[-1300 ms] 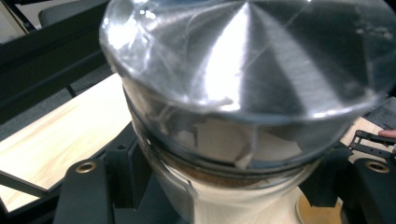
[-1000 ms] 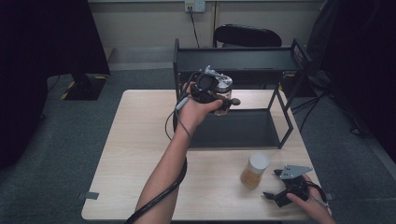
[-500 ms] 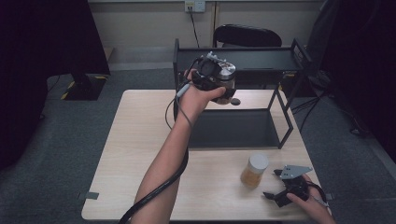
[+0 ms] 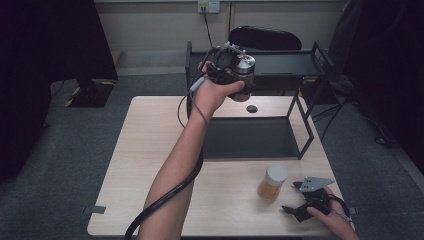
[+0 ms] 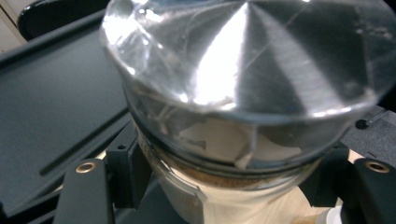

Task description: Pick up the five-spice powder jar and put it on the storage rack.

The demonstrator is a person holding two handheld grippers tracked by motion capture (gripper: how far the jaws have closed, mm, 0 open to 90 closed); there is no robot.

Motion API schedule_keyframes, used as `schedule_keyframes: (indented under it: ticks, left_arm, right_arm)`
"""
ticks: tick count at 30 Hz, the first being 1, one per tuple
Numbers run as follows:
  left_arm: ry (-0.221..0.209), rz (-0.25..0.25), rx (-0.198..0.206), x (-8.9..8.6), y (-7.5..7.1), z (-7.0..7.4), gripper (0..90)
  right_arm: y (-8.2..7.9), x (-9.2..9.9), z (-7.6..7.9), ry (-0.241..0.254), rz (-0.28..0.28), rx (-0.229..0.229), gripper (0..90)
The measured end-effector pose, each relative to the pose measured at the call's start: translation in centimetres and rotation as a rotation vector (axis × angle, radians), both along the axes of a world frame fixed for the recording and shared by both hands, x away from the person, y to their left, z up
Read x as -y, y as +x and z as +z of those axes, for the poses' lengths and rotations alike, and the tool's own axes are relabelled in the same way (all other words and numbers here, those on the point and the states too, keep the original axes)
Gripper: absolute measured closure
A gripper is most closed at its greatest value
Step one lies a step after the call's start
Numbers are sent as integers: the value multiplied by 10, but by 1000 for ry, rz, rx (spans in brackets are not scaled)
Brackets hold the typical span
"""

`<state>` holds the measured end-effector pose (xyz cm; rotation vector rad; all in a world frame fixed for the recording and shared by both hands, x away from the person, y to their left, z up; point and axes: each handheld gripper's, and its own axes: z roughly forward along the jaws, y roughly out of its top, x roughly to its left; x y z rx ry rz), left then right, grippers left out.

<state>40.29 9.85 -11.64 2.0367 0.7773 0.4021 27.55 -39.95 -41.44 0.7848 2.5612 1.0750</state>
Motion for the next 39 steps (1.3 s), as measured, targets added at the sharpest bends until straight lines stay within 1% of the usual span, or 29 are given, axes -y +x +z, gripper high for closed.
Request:
schedule_keyframes:
  ticks: [1, 6, 8, 10, 15, 17, 19, 22, 30, 32, 36, 37, 39]
  left_arm:
    - [0, 3, 4, 1, 1, 4, 309]
    - [1, 2, 8, 3, 3, 10, 309]
    - [10, 7, 12, 5, 4, 15, 309]
    - [-1, 13, 8, 5, 7, 16, 309]
    - [4, 17, 12, 7, 12, 23, 309]
    - [4, 16, 7, 7, 16, 25, 309]
    - [15, 23, 10, 8, 19, 27, 309]
    - [9, 33, 7, 8, 23, 28, 309]
    - [17, 69, 1, 7, 36, 35, 309]
    - [17, 86, 3, 8, 38, 36, 309]
    - [37, 101, 11, 11, 43, 40, 310]
    - [29, 107, 10, 11, 44, 39, 310]
    - [25, 113, 5, 11, 47, 39, 309]
  right_arm:
    - [0, 0, 0, 0, 0, 0, 0]
    - [0, 0, 0, 0, 0, 0, 0]
    - [0, 0, 0, 0, 0, 0, 0]
    - [0, 0, 0, 0, 1, 0, 0]
    - [0, 0, 0, 0, 1, 0, 0]
    - [0, 0, 0, 0, 1, 0, 0]
    - [0, 0, 0, 0, 1, 0, 0]
    - [0, 0, 0, 0, 1, 0, 0]
    - [0, 0, 0, 0, 0, 1, 0]
    - [0, 0, 0, 0, 1, 1, 0]
    - [0, 0, 0, 0, 1, 0, 0]
    - [0, 0, 0, 0, 1, 0, 0]
    - [0, 0, 0, 0, 1, 0, 0]
